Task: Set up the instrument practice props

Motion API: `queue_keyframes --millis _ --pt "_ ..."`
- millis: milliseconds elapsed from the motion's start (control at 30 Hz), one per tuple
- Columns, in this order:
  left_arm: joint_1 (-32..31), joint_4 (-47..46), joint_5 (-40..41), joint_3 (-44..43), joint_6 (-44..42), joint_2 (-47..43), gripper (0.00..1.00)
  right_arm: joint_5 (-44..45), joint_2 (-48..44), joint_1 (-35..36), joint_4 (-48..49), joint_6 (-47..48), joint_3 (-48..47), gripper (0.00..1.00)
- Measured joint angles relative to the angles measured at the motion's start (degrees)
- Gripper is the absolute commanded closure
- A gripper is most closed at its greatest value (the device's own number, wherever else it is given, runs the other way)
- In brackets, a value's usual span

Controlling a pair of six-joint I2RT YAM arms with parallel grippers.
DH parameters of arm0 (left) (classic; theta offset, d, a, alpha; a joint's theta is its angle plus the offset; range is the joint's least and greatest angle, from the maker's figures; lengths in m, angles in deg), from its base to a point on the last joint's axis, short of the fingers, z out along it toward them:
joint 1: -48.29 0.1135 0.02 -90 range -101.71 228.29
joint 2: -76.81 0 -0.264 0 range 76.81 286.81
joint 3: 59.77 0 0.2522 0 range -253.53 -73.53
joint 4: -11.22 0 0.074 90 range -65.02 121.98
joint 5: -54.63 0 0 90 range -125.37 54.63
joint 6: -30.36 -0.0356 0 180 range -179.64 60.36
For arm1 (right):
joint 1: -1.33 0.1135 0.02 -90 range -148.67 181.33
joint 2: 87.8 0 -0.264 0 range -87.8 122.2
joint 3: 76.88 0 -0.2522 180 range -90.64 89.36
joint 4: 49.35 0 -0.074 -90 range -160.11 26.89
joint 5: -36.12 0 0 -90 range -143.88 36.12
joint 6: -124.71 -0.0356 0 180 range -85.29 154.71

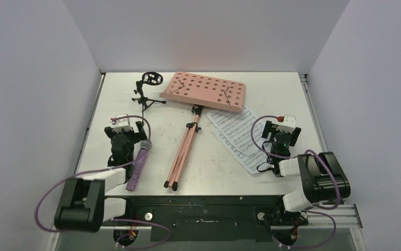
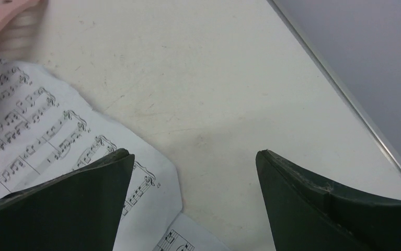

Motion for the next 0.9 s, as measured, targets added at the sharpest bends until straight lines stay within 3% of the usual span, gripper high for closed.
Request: queue_keyframes --millis 200,400,533,667,900 --pt "0.07 24.13 -0.68 -8.26 7.13 -22.8 0.04 6.86 -11.08 0.61 -21.18 -6.29 -11.98 0.1" --pt "0.07 46.56 -4.46 -14.14 13.97 -34.36 0.04 10.58 -17.88 0.35 -39.45 -15.8 -20.09 0.1" --pt "0.9 61.88 -3.28 -15.28 20.15 -35.91 0.04 5.99 -18.32 -1.25 -50.56 -20.48 -25.35 0.1" --pt "1.64 72.76 -5.07 -17.51 24.26 -32.02 0.04 5.01 -21.46 -1.44 -60.13 -25.75 -25.7 0.1" --pt "1.64 82.47 -9.49 -19.82 30.42 -27.58 0.04 9.27 -27.78 -1.44 -74.4 -31.02 -26.93 0.1"
